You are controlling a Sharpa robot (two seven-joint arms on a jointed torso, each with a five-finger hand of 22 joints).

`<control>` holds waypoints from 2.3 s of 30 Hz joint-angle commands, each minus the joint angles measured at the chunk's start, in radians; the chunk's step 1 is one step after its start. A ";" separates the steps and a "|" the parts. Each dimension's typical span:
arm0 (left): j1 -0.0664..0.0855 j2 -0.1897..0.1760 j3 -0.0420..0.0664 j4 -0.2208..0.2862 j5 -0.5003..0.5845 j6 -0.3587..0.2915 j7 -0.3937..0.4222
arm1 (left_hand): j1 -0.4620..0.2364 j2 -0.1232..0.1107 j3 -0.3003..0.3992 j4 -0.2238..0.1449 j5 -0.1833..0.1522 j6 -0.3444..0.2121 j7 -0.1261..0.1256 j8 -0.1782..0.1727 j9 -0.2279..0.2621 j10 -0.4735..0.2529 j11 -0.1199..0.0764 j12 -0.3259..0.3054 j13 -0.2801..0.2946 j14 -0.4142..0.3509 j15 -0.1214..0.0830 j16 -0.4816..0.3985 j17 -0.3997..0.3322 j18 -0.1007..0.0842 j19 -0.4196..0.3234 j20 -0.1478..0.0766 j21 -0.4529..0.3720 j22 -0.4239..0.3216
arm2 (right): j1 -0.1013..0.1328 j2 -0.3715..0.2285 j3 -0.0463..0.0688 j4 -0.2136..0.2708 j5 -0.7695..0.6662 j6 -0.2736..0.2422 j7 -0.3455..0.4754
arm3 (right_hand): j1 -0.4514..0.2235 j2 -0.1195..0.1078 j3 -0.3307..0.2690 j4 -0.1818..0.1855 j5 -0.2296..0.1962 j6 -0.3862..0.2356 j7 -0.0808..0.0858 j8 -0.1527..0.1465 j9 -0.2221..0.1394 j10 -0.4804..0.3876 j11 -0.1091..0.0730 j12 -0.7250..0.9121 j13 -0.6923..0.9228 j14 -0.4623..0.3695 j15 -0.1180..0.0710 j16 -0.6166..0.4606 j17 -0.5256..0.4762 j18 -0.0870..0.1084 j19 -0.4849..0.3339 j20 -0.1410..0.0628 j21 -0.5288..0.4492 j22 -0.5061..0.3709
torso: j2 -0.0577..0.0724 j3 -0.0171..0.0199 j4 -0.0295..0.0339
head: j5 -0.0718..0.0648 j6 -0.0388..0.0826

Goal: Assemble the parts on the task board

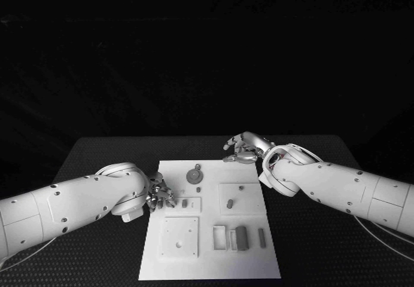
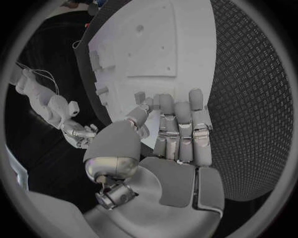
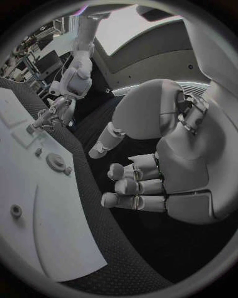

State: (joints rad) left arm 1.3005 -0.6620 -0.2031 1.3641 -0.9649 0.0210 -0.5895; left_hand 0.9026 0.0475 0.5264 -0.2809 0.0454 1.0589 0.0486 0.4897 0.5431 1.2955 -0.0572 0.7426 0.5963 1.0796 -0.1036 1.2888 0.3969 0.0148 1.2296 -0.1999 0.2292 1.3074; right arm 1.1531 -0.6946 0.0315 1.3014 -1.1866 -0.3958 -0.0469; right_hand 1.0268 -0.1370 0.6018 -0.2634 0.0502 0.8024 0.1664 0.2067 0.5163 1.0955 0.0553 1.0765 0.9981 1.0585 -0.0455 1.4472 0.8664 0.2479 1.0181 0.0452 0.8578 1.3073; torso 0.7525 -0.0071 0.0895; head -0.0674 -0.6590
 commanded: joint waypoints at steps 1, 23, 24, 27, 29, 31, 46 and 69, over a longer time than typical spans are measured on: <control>0.000 0.006 0.000 -0.002 -0.007 -0.004 -0.003 | 0.002 0.012 0.001 0.004 0.003 0.005 -0.003 0.015 0.033 0.003 -0.005 0.006 0.000 0.005 -0.002 0.005 0.001 -0.010 0.007 -0.001 0.006 0.023 | 0.000 -0.001 0.000 0.001 -0.002 0.015 0.000 | -0.010 -0.001 -0.002 0.007 -0.001 0.001 0.003 0.001 -0.001 -0.006 -0.001 0.005 -0.002 0.000 -0.007 0.006 -0.001 0.014 -0.002 -0.002 0.001 0.013 | 0.000 0.0001 0.0000 | -0.001 0.000; -0.003 0.014 0.000 -0.004 -0.045 -0.012 0.006 | 0.002 0.012 0.003 0.004 0.003 0.003 -0.003 0.017 0.033 0.002 -0.005 0.006 0.000 0.004 -0.003 0.005 0.001 -0.010 0.007 -0.002 0.007 0.023 | 0.000 -0.001 0.000 0.000 -0.002 0.018 -0.004 | -0.014 -0.002 -0.002 0.012 -0.001 0.000 0.003 0.001 -0.001 -0.007 -0.001 0.005 -0.003 0.000 -0.007 0.006 -0.002 0.014 -0.002 -0.002 0.001 0.013 | 0.000 0.0000 -0.0002 | -0.001 -0.002; -0.003 0.014 0.000 -0.004 -0.045 -0.012 0.006 | 0.002 0.012 0.003 0.004 0.003 0.003 -0.003 0.017 0.033 0.002 -0.005 0.006 0.000 0.004 -0.003 0.005 0.001 -0.010 0.007 -0.002 0.007 0.023 | 0.000 -0.001 0.000 0.000 -0.002 0.018 -0.004 | -0.014 -0.002 -0.002 0.012 -0.001 0.000 0.003 0.001 -0.001 -0.007 -0.001 0.006 -0.003 0.000 -0.007 0.006 -0.002 0.014 -0.002 -0.002 0.001 0.013 | 0.000 0.0000 -0.0004 | -0.001 -0.002; -0.003 0.016 0.000 -0.005 -0.056 -0.014 0.006 | 0.002 0.013 0.004 0.003 0.003 0.002 -0.003 0.017 0.033 0.002 -0.005 0.006 0.000 0.004 -0.003 0.005 0.001 -0.010 0.006 -0.002 0.007 0.023 | 0.000 -0.002 0.000 0.001 -0.002 0.018 -0.004 | -0.015 -0.002 -0.002 0.012 -0.001 0.000 0.003 0.001 -0.001 -0.007 -0.001 0.006 -0.003 0.000 -0.007 0.006 -0.002 0.014 -0.002 -0.002 0.001 0.013 | 0.000 0.0004 -0.0001 | -0.002 -0.002; -0.004 0.016 0.000 -0.005 -0.057 -0.013 0.006 | 0.002 0.012 0.004 0.003 0.003 0.002 -0.003 0.017 0.033 0.002 -0.005 0.006 0.000 0.004 -0.003 0.005 0.000 -0.010 0.006 -0.002 0.007 0.023 | 0.000 -0.001 0.000 0.000 -0.002 0.019 -0.004 | -0.015 -0.002 -0.002 0.013 -0.001 0.000 0.003 0.001 -0.001 -0.007 -0.001 0.006 -0.003 0.000 -0.007 0.006 -0.002 0.014 -0.002 -0.002 0.001 0.013 | 0.000 0.0005 0.0003 | -0.002 -0.002; -0.004 0.016 0.000 -0.006 -0.057 -0.011 0.006 | 0.002 0.012 0.004 0.003 0.003 0.002 -0.003 0.018 0.033 0.002 -0.005 0.006 0.000 0.004 -0.003 0.005 0.000 -0.010 0.006 -0.002 0.007 0.023 | 0.000 -0.001 0.000 0.000 -0.002 0.019 -0.005 | -0.015 -0.002 -0.002 0.013 -0.001 0.000 0.003 0.001 -0.001 -0.007 -0.001 0.006 -0.003 0.000 -0.007 0.006 -0.002 0.014 -0.002 -0.002 0.001 0.013 | 0.000 0.0002 0.0004 | -0.002 -0.002; -0.005 0.015 0.000 -0.003 -0.056 0.004 0.006 | 0.003 0.012 0.004 0.002 0.003 0.001 -0.003 0.019 0.033 0.001 -0.005 0.006 0.000 0.004 -0.003 0.005 0.000 -0.010 0.006 -0.002 0.008 0.023 | 0.000 -0.002 0.000 0.000 -0.002 0.021 -0.005 | -0.015 -0.002 -0.002 0.014 -0.001 0.000 0.003 0.001 -0.001 -0.007 -0.001 0.006 -0.003 0.000 -0.007 0.006 -0.002 0.014 -0.002 -0.003 0.001 0.013 | 0.000 -0.0001 -0.0001 | -0.003 -0.003; -0.006 0.012 0.000 -0.004 -0.056 0.009 0.005 | 0.004 0.009 0.006 0.000 0.003 -0.002 -0.003 0.021 0.033 0.001 -0.004 0.007 -0.001 0.003 -0.003 0.006 0.000 -0.011 0.005 -0.002 0.008 0.023 | 0.000 -0.001 0.000 0.000 -0.002 0.022 -0.005 | -0.015 -0.003 -0.001 0.015 -0.001 0.000 0.003 0.001 -0.001 -0.007 -0.001 0.007 -0.004 -0.001 -0.007 0.007 -0.003 0.014 -0.002 -0.003 0.001 0.013 | 0.000 0.0005 -0.0001 | -0.003 -0.007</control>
State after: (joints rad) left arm 1.2955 -0.6507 -0.2032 1.3588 -1.0177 0.0187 -0.5903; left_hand 0.9055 0.0502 0.5268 -0.2810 0.0414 1.0522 0.0465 0.5040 0.5636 1.2953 -0.0535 0.7425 0.5964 1.0811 -0.1017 1.2886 0.3967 0.0148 1.2313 -0.2015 0.2331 1.3075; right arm 1.1531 -0.6961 0.0315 1.3002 -1.1865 -0.3839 -0.0543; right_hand 1.0229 -0.1409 0.5990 -0.2550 0.0502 0.8020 0.1633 0.2068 0.5163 1.0955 0.0553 1.0765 0.9957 1.0548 -0.0457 1.4472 0.8648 0.2465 1.0181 0.0452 0.8578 1.3077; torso 0.7522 -0.0065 0.0894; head -0.0703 -0.6657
